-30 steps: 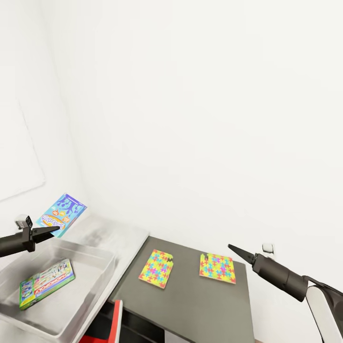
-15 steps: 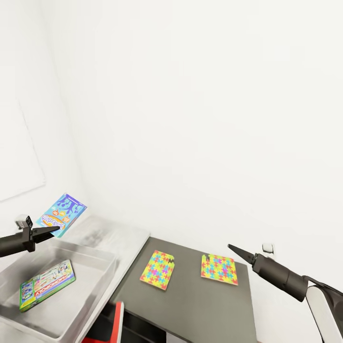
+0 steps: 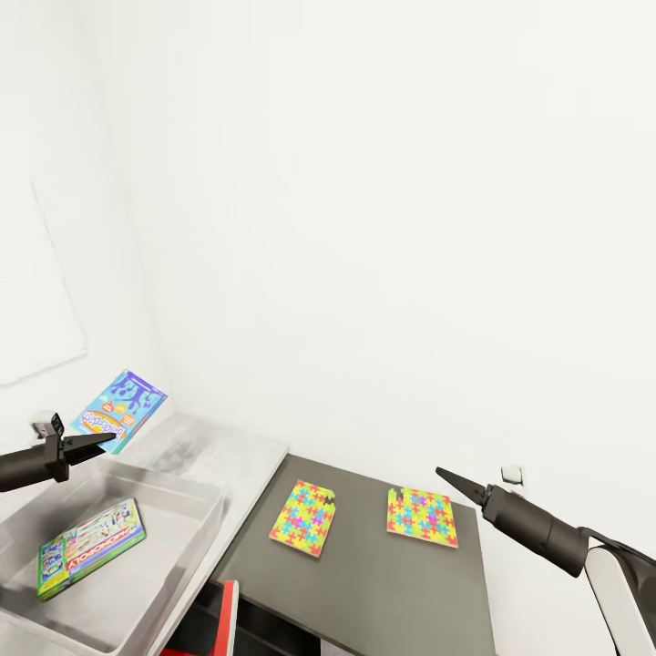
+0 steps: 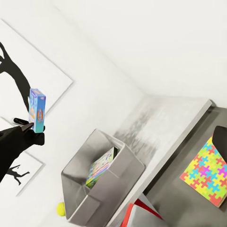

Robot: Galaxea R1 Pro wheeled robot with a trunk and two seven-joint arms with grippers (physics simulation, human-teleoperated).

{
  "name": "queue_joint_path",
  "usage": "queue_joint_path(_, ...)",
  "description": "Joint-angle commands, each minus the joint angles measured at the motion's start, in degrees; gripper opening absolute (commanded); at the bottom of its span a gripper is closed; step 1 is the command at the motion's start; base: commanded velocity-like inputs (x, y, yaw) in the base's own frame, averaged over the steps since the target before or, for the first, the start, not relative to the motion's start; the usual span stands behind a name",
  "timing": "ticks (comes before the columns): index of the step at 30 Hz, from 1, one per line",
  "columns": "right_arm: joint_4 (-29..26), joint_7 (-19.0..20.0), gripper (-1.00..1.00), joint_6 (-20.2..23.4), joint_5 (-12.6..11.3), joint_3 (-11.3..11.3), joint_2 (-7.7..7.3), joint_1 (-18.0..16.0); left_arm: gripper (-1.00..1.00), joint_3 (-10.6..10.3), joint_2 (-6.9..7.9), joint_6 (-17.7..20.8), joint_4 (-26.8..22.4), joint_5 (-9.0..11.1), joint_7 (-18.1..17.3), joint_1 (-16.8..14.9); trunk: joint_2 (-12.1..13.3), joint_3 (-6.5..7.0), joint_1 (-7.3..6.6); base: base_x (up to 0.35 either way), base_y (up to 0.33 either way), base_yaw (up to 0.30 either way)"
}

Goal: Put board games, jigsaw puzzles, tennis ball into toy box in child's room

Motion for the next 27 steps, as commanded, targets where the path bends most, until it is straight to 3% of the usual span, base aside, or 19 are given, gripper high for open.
queue_joint_path(1, 0.01, 0.14, 1.00, 0.27, -0.04, -0.05, 0.00, -0.02, -1.00, -0.19, 0.02, 0.60, 0.02, 0.10, -0.24, -0.03, -0.04, -0.03, 0.02, 0.000, 0.000, 0.000)
queue_joint_path(22, 0.24, 0.23, 1.00, 0.27, -0.23, -0.10, 0.01, -0.02, -1.00, -0.54, -0.13, 2.23, 1.52, -0.62, -0.24, 0.03, -0.04, -0.03, 0.02, 0.000, 0.000, 0.000)
queue_joint_path(25, 0.26, 0.24, 1.00, 0.27, -0.27, -0.12, 0.01, -0.02, -1.00, -1.72, -0.24, 3.41, 1.86, -1.42, -0.24, 0.34, -0.04, -0.03, 0.02, 0.000, 0.000, 0.000)
queue_joint_path(27, 0.27, 0.24, 1.00, 0.27, -0.28, -0.09, 0.05, -0.02, -1.00, -3.77, -0.28, 4.13, 1.97, -2.99, -0.24, 0.88, -0.04, -0.03, 0.02, 0.000, 0.000, 0.000)
